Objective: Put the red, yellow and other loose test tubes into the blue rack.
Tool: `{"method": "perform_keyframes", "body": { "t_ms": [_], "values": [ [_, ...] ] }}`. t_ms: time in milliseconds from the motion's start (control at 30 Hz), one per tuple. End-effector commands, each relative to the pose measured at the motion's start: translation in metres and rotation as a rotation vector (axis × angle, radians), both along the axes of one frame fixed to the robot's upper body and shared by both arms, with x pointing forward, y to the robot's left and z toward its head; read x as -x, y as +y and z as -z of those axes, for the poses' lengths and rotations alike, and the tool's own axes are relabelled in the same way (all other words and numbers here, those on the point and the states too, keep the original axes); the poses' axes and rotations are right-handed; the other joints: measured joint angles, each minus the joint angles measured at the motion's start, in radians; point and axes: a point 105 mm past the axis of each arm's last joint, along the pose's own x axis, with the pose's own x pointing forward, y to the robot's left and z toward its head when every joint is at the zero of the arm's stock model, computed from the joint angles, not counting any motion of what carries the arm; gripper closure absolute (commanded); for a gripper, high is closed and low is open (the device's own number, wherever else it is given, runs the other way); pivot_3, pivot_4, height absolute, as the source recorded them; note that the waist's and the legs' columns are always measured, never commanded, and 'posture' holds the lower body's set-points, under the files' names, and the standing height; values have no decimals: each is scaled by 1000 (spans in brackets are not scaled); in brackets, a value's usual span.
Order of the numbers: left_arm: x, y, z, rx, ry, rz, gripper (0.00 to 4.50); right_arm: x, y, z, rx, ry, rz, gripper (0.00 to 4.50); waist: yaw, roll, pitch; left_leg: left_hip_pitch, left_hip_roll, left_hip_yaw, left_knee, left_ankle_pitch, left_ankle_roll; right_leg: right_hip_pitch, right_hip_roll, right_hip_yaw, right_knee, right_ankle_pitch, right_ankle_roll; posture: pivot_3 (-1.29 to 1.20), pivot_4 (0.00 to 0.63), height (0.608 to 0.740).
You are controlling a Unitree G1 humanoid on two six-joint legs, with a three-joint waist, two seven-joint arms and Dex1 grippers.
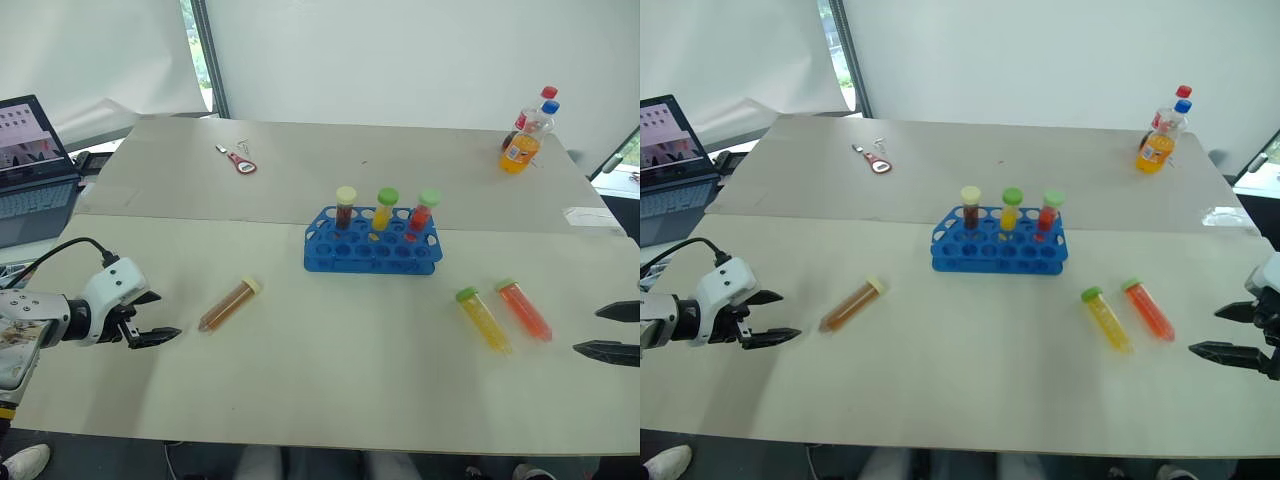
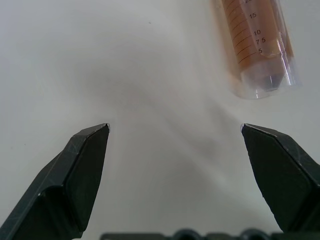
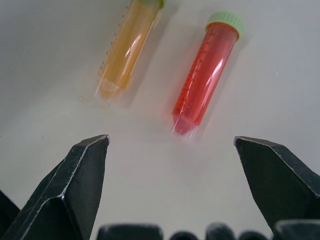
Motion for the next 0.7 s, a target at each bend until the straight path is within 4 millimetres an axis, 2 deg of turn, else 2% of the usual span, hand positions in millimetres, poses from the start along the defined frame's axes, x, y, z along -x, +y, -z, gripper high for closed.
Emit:
{"method": "perform_keyframes", "body": {
  "t_ms": [33,367,467,567,700],
  "values": [
    [-3,3,-17,-8,-54,-5,38,-4,1,-15,24,-63,-13,38,0,0,0,0,0,0,0,0,0,0,0,0,0,0,0,0,150,723],
    [-14,0,-34,69,-151,-19,38,-14,6,-20,-2,-111,-14,38,0,0,0,0,0,0,0,0,0,0,0,0,0,0,0,0,150,723],
    [-17,-25,-47,139,-192,59,38,-22,12,-26,-34,-159,-5,38,1,0,0,0,0,0,0,0,0,0,0,0,1,0,0,0,150,723],
    [-14,-88,-65,292,-234,249,38,-30,29,-35,-79,-189,-18,38,6,0,0,-1,0,-1,1,0,0,0,0,0,1,0,0,0,150,723],
    [1,-146,-74,355,-240,469,38,-38,45,-38,-64,-190,-2,38,8,0,0,-2,0,-2,3,0,0,0,0,0,2,0,0,0,150,723]
  ]
}}
